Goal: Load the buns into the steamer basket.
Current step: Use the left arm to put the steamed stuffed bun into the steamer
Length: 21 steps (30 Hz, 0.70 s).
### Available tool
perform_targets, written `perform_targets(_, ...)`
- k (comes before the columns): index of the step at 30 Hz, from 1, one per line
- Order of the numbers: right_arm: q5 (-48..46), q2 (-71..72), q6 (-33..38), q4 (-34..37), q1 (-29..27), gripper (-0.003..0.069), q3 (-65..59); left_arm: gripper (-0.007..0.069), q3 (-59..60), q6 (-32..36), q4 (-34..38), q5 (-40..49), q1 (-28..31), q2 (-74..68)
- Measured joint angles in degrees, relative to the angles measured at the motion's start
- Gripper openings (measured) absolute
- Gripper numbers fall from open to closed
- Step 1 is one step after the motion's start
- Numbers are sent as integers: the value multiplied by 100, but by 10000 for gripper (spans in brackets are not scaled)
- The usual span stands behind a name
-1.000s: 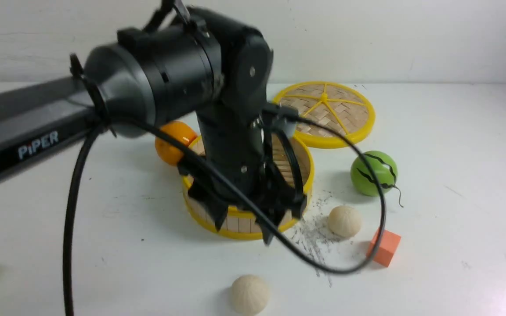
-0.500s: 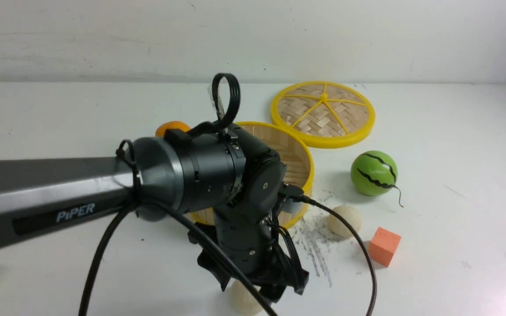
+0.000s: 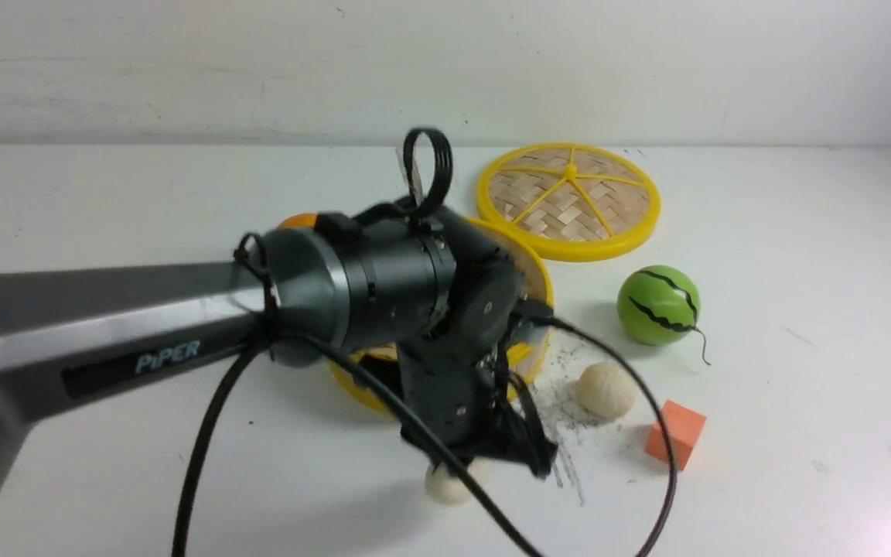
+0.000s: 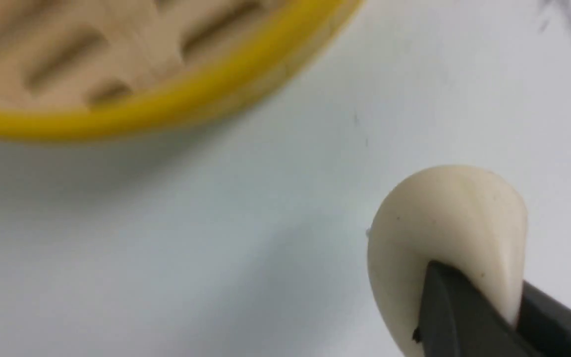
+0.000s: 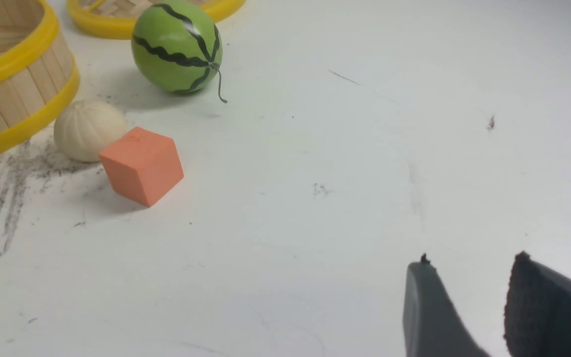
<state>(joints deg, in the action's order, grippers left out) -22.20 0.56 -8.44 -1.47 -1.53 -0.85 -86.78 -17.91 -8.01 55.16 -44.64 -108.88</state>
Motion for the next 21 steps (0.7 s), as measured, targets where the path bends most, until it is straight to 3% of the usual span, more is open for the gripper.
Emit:
perform_targets(5, 0, 0, 0, 0, 0, 239, 0, -3, -1345, 16, -860, 217, 68, 129)
perform_targets(16, 0, 0, 0, 0, 0, 239, 0, 21, -2754, -79, -872, 331, 747, -1340)
perform_targets(20, 0, 0, 0, 0, 0, 239, 0, 96, -2874, -121, -672, 365, 904, -1765)
perform_targets(21, 0, 0, 0, 0, 0, 239, 0, 161, -2901, -132, -597, 377, 939, -1883)
